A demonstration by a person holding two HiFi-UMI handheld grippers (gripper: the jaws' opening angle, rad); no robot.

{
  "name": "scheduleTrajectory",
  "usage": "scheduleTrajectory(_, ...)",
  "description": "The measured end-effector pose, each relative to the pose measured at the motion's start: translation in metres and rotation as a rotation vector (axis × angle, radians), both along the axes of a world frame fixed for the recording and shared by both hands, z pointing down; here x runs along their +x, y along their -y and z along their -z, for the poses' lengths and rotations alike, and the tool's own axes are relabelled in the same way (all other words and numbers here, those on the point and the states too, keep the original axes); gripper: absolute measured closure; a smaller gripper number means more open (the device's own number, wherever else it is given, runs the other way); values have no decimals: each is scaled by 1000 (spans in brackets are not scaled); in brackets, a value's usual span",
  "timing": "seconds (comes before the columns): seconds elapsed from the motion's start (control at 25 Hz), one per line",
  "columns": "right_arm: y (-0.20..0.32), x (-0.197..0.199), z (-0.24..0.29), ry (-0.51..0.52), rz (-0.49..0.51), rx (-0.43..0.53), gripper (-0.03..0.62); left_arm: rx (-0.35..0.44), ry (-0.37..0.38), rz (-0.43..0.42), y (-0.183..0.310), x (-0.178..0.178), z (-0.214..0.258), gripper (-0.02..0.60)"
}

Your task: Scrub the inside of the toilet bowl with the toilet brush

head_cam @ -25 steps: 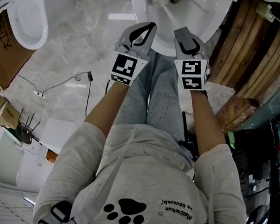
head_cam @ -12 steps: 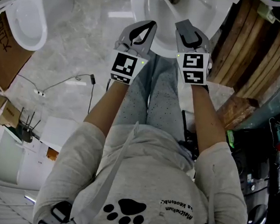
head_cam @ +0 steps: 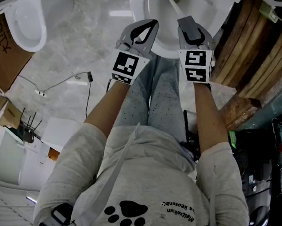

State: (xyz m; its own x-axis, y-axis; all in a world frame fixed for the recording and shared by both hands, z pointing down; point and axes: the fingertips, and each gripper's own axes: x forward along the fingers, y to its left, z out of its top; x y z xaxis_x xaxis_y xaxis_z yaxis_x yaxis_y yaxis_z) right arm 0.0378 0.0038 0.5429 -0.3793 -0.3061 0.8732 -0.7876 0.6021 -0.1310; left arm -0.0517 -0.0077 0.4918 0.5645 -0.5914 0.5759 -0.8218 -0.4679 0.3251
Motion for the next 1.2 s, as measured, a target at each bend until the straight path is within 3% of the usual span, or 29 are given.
scheduleTrajectory(0.56,18,21,-4,-35,-11,25,444,4,1,-36,12,17,-4,583)
scheduleTrajectory(1.2,28,52,-7,-81,-110,51,444,-3,-7,-72,6,33,-8,583)
